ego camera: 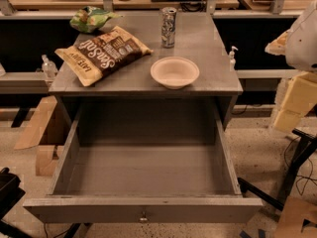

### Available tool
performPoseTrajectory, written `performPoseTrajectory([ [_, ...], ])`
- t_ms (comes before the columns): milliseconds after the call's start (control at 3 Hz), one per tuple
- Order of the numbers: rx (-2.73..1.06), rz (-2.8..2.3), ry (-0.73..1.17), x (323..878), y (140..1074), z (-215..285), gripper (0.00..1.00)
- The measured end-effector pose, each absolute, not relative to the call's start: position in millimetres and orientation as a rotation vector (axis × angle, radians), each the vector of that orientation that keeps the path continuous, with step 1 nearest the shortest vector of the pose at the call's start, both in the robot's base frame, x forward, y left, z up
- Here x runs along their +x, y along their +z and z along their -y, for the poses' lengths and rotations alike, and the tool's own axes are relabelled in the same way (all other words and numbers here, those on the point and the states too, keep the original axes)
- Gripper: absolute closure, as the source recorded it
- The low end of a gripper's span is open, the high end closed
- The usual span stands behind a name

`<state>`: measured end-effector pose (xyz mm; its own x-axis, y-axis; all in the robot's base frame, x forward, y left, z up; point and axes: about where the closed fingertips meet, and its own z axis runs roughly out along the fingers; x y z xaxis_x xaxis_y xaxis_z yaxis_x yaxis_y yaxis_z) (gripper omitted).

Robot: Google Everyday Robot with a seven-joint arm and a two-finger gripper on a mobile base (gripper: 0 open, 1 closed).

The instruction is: Place redbull can into top drawer

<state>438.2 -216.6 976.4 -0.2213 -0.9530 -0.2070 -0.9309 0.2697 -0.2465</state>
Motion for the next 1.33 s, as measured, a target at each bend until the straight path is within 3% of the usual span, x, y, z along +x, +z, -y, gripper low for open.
performPoseTrajectory([
  [667,-1.658,-2.148,-0.108,465.3,983.2,211.8,0.00],
  [1333,-1.370,-1.798,0.018,579.3,1018.8,184.5,0.00],
])
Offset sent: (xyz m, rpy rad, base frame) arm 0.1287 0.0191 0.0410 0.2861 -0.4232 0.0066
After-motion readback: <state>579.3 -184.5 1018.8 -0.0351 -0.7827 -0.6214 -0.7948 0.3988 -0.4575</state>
